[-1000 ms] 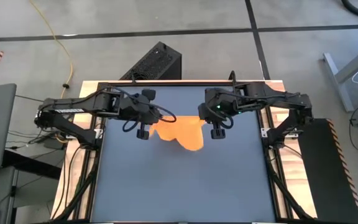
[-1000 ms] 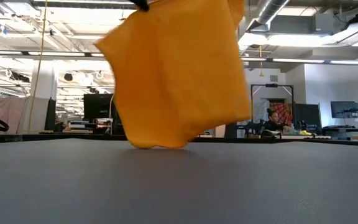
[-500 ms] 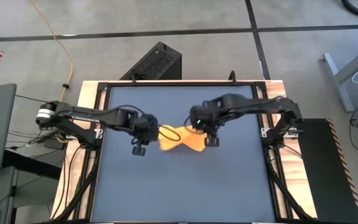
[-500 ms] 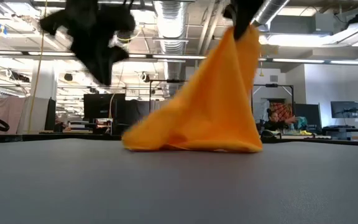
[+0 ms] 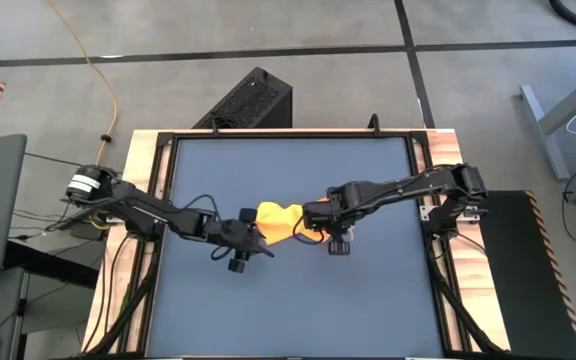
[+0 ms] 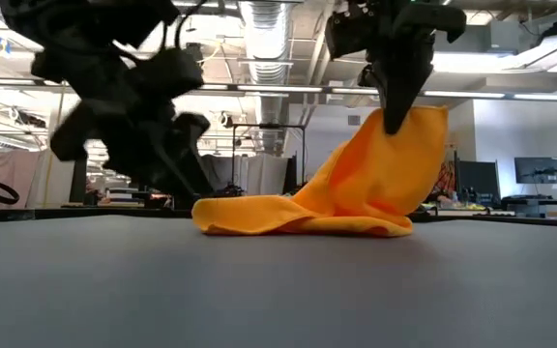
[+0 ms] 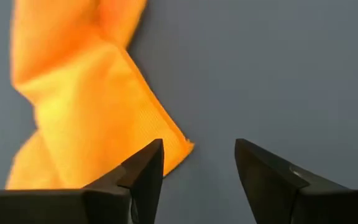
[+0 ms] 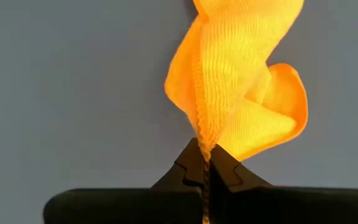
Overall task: Roll towel
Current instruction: Fold the orange microfiber towel
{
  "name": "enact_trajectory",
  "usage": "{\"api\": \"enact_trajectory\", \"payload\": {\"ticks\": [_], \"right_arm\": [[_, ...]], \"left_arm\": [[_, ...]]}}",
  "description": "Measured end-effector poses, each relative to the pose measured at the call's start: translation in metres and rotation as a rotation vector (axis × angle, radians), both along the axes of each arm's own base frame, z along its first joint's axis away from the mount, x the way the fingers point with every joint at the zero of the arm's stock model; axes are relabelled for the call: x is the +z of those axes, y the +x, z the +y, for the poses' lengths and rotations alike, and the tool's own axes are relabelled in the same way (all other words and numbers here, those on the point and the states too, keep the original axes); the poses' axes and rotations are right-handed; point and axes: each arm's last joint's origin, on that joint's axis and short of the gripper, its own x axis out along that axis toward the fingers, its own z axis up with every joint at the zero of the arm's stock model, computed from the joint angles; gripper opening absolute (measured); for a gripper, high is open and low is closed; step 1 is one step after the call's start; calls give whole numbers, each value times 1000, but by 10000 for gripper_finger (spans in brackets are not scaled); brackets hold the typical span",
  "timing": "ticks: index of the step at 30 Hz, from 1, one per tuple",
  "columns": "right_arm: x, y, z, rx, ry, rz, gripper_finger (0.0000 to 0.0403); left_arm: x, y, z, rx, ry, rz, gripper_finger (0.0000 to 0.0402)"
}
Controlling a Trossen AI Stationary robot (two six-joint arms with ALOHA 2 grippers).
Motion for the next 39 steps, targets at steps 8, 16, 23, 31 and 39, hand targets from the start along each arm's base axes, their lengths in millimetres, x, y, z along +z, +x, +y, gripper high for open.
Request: {"api": "enact_trajectory", "payload": {"ticks": [8, 16, 23, 31, 39], "right_arm": [[-1, 1, 0, -11, 8, -16, 16], [-12, -1, 10, -36, 22, -15, 21], [-37, -10, 26, -92, 33, 18, 58], [-54, -23, 53, -109, 41, 46, 65], [-65, -31, 76, -66, -80, -42, 66]], "left_arm": [[-30, 31, 6, 62, -17, 88, 178], [-36, 34, 15, 98, -53, 141, 116], [-39, 30, 18, 116, -43, 200, 5], [-6, 14, 8, -7, -121, 193, 0], [26, -2, 3, -23, -136, 157, 0]]}}
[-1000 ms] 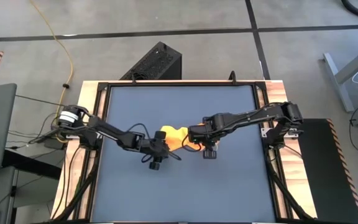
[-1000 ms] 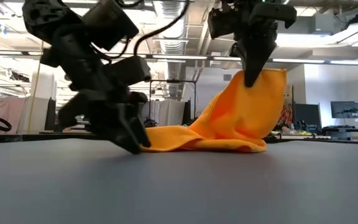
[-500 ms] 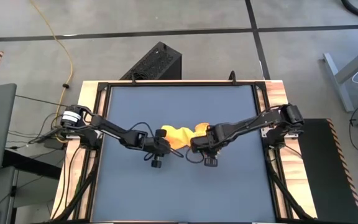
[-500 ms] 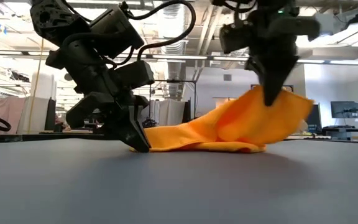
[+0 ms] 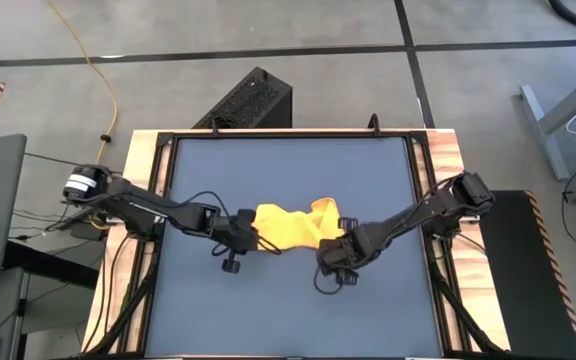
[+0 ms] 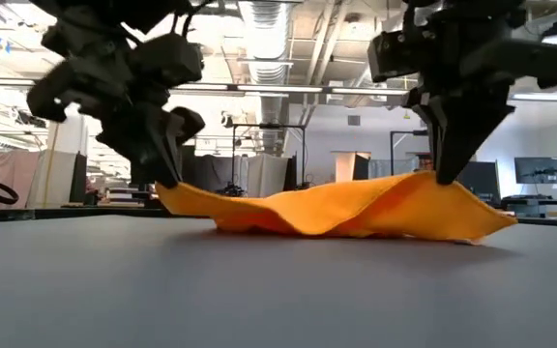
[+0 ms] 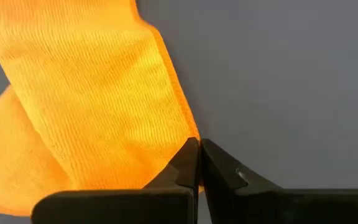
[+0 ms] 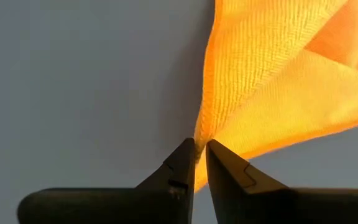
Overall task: Roll towel
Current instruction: Fold the orange microfiber towel
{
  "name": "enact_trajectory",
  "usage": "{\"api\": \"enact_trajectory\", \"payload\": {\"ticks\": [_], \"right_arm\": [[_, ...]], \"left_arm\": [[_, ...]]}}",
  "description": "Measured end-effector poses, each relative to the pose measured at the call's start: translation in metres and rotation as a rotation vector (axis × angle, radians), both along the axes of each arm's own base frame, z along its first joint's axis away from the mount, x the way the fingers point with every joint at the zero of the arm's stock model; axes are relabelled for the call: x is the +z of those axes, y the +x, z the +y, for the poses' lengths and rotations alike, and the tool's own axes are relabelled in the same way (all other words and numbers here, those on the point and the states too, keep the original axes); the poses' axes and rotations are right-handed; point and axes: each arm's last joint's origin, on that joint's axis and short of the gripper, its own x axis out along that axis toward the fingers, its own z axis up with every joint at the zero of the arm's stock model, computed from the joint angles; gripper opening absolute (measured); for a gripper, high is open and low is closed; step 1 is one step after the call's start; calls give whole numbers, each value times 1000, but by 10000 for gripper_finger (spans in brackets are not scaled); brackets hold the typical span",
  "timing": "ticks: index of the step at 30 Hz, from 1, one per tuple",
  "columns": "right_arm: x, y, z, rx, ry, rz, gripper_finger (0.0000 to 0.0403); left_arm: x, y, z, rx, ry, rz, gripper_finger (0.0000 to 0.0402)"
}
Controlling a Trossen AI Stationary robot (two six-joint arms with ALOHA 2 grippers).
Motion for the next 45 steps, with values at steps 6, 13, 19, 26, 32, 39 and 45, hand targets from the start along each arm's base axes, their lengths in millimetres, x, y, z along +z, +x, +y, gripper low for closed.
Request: {"api": "enact_trajectory", "payload": {"ticks": [6, 13, 19, 26, 32, 39, 45], "right_arm": [[-13, -15, 15, -27, -46, 2, 83], [-25, -26, 24, -95, -92, -40, 174], [-40, -28, 25, -61, -59, -73, 244], [-58, -38, 16, -54, -96, -52, 233], [-60, -38, 10, -16, -130, -40, 108], [-21, -19, 9, 33, -201, -6, 20], [70, -5, 8, 91, -359, -1, 9]], "left_arm": [[1, -4, -2, -5, 5, 26, 0], [-1, -4, -2, -6, 8, 35, 0], [-1, -4, -2, -7, 9, 45, 0], [-2, -6, -2, -14, 4, 63, 0], [6, -8, -3, -23, -13, 30, 0], [44, -23, 0, -30, -52, -128, 0], [101, -60, 6, -29, -112, -391, 0]]}}
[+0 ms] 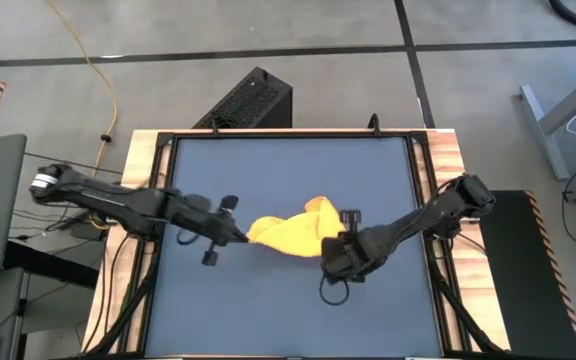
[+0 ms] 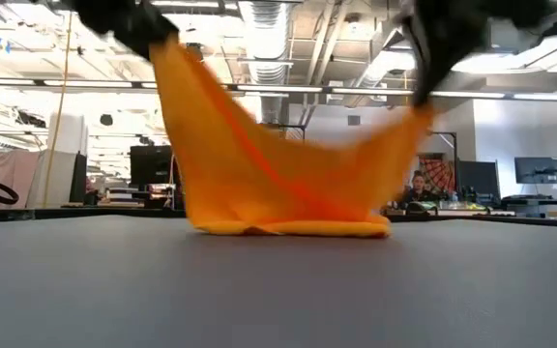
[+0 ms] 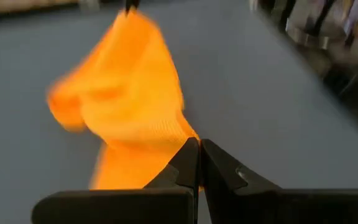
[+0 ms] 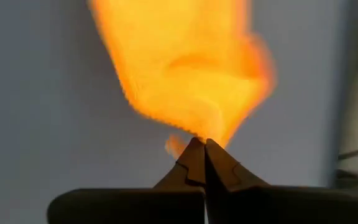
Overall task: Roll towel
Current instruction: Fold the orange microfiber towel
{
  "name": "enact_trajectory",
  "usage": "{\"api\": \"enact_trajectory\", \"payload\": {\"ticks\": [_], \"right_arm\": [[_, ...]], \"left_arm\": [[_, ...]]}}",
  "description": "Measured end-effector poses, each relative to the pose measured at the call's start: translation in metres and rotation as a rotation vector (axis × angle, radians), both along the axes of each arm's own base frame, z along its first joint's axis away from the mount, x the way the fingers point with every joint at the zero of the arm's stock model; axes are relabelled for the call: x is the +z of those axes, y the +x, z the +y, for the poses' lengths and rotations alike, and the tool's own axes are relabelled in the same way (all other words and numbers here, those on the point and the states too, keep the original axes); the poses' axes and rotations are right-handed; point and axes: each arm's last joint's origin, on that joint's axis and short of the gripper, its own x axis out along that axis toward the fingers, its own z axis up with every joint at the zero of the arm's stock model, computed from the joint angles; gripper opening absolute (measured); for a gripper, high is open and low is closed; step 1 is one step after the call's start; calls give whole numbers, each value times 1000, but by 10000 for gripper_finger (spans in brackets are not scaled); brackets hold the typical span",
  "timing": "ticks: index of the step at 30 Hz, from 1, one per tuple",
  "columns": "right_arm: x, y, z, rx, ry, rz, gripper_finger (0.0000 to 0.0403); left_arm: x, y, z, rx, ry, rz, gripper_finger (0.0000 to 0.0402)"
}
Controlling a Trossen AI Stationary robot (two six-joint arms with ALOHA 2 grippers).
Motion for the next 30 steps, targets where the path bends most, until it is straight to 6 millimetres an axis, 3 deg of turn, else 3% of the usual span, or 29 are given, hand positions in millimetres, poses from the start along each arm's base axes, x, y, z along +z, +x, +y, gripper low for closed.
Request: {"api": "enact_trajectory", "payload": {"ticks": [5, 8, 12, 15, 21, 30], "right_arm": [[92, -1, -16, -13, -158, -155, 9], [136, -2, -33, -2, -175, -275, 9], [173, -4, -60, -23, -181, -371, 9], [180, -5, -81, -85, -172, -368, 9], [171, 5, -126, -78, 114, -259, 9], [161, 27, -217, -176, -27, -282, 9]], "left_arm": [[47, -39, 8, 41, -18, -275, 0], [79, -60, 15, 133, -12, -417, 0], [112, -78, 20, 199, 4, -502, 0], [124, -84, 22, 232, 22, -468, 0], [115, -80, 25, 319, 110, -339, 0], [86, -61, 50, 464, 278, -78, 0]]}}
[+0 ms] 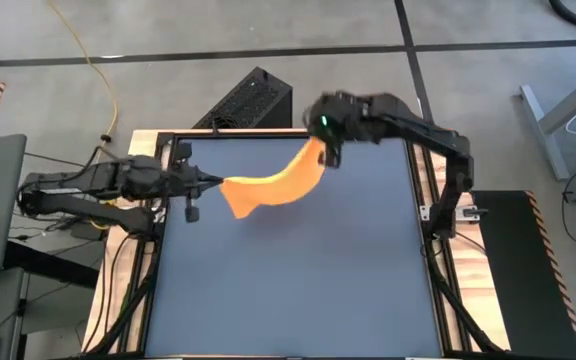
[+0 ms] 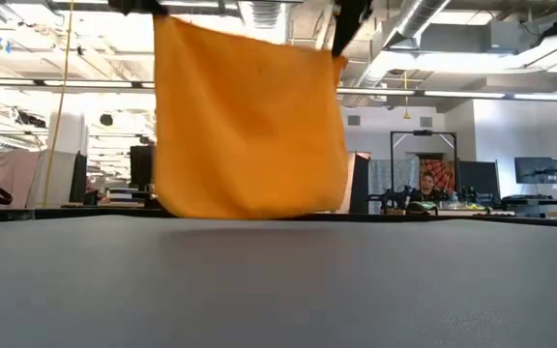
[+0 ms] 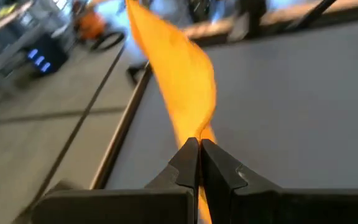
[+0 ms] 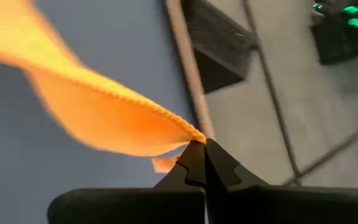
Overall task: Roll towel
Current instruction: Fold the orange microfiber towel
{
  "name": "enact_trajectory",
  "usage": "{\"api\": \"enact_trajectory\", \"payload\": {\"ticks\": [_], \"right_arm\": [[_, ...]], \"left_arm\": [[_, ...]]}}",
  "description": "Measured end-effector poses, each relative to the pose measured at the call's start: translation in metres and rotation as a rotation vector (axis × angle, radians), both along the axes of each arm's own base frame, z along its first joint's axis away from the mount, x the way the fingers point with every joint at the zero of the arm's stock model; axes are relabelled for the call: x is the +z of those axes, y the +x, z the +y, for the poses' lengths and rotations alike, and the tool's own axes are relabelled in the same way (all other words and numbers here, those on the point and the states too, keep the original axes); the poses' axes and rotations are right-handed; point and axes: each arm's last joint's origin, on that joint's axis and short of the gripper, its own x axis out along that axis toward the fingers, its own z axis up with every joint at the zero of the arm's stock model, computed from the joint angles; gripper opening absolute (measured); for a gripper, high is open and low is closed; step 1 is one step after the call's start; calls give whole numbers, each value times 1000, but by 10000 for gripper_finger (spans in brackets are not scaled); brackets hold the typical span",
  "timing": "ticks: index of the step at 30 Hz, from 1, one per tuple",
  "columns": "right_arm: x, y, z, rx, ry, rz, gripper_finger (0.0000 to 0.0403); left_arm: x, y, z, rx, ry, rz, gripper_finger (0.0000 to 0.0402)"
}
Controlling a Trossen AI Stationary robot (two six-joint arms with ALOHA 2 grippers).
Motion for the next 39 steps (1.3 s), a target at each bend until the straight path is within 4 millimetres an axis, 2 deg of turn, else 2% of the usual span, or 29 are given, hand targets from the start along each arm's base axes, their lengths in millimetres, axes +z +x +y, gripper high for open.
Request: {"api": "enact_trajectory", "payload": {"ticks": [3, 6, 8, 10, 13, 15, 18, 21, 23, 25, 28, 30, 33, 36, 39], "right_arm": [[-8, 3, -25, -44, -2, 24, 9], [-12, 1, -41, -76, 18, 24, 9], [-10, 0, -48, -91, 23, -16, 9], [-5, -4, -47, -105, 51, -62, 9], [-8, -7, -24, -75, 180, -23, 9], [-16, -9, 2, -75, 254, 78, 9], [-39, 6, 48, -11, 321, 139, 9], [-74, 18, 101, 116, 423, 208, 9], [-103, 21, 135, 167, 469, 253, 9], [-134, 18, 167, 215, 558, 325, 9], [-165, 9, 201, 273, 650, 379, 10], [-178, 6, 212, 258, 685, 375, 11], [-188, 10, 215, 234, 781, 328, 11], [-192, 15, 212, 265, 846, 306, 11], [-191, 18, 202, 310, 830, 302, 11]], "left_arm": [[-12, 1, 17, 81, 39, 57, 0], [-20, -1, 36, 110, 57, 73, 0], [-18, -3, 47, 101, 42, 37, 0], [-16, -4, 54, 55, 3, 9, 0], [-20, -2, 52, -79, -101, 2, 0], [-23, -2, 43, -194, -181, 21, 0], [-31, -2, 22, -364, -328, 102, 0], [-53, -1, -5, -494, -462, 195, 0], [-77, 0, -22, -530, -553, 253, 0], [-102, 0, -40, -562, -659, 275, 0], [-129, 0, -69, -656, -774, 220, 0], [-140, -1, -84, -688, -810, 167, 0], [-152, -3, -97, -634, -853, 144, 0], [-155, -3, -105, -568, -879, 137, 0], [-154, -1, -107, -513, -868, 91, 0]]}}
